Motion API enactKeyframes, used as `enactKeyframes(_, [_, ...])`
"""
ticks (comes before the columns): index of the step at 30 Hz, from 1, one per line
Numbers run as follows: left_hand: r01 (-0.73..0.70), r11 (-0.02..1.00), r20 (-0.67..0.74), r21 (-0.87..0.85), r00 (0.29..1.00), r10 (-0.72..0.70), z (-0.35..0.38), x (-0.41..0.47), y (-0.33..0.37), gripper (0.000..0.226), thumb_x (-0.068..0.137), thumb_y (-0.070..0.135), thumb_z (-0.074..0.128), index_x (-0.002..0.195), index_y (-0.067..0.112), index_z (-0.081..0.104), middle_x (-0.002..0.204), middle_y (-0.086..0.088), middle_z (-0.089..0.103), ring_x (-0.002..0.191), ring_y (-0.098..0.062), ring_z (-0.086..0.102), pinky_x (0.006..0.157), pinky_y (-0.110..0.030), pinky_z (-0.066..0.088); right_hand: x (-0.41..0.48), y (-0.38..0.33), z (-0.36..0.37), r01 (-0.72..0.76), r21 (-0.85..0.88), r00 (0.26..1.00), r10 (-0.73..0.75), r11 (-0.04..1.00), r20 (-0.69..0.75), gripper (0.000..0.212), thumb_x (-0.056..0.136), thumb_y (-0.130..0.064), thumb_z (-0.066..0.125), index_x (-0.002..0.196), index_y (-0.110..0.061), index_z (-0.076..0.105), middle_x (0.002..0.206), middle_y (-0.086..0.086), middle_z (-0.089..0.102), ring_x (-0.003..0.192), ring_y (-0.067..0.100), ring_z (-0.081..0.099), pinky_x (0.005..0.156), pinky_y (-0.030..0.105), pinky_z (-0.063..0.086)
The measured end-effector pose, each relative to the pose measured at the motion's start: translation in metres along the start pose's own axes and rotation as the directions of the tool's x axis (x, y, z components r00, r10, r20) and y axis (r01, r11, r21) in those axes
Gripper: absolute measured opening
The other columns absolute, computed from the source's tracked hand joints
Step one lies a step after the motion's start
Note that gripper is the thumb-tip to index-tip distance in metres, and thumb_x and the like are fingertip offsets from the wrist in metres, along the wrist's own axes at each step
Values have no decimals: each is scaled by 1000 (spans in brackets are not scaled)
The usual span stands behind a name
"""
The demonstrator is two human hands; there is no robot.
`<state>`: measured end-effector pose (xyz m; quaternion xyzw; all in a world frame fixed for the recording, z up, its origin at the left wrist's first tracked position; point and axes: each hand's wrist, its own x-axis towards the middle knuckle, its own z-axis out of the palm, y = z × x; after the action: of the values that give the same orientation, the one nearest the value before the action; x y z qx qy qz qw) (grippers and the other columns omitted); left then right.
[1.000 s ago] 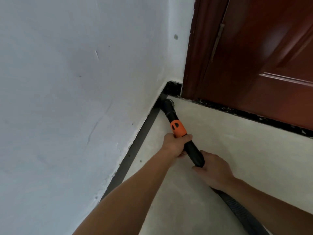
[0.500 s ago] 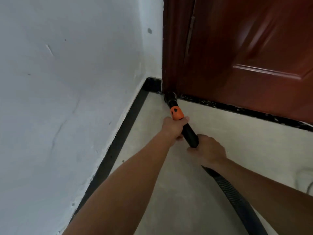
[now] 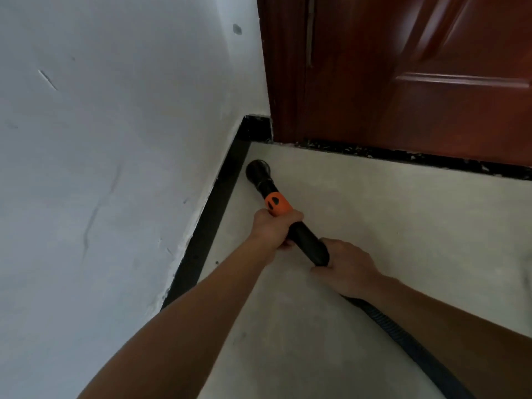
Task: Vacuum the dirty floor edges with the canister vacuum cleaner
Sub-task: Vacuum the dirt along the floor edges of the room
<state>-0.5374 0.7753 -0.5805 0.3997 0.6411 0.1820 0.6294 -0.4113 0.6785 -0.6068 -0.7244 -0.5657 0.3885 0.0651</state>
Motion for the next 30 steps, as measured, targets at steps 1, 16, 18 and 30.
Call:
enactKeyframes(1, [25,1000,-5,-10,1000,-25,-4,-9,-7,22,81,21,73,84,12,53,79,-10,61,59,-21,57,55,-30,52,-8,-2,4,-4,-14,999,4,1000,32,21,82,-34,66,98,-24,55,86,-4,61,78,17,59,61,26,42])
enactKeyframes(16, [495,856,-107,-150,853,-511,-84,-246,-150,31,79,16,73,102,0,58,81,-15,65,53,-21,59,51,-28,55,-231,-59,102,35,-128,904,23,991,426,44,76,-40,65,118,-33,54,106,-5,67,97,23,62,73,28,42])
enactKeyframes(18, [528,830,-117,-182,826,-551,-96,-277,-171,30,80,16,73,102,0,59,82,-14,64,54,-21,58,50,-26,54,-257,-69,119,82,-166,888,3,983,460,42,78,-41,63,118,-32,53,106,-3,66,101,25,62,73,29,41])
enactKeyframes(30, [628,733,-115,-262,733,-670,-117,-362,-244,26,82,13,69,98,-4,58,74,-16,62,50,-22,55,51,-29,52,-341,-75,175,232,-282,867,-67,931,493,23,86,-36,55,105,-25,49,82,-3,53,83,25,60,65,31,32])
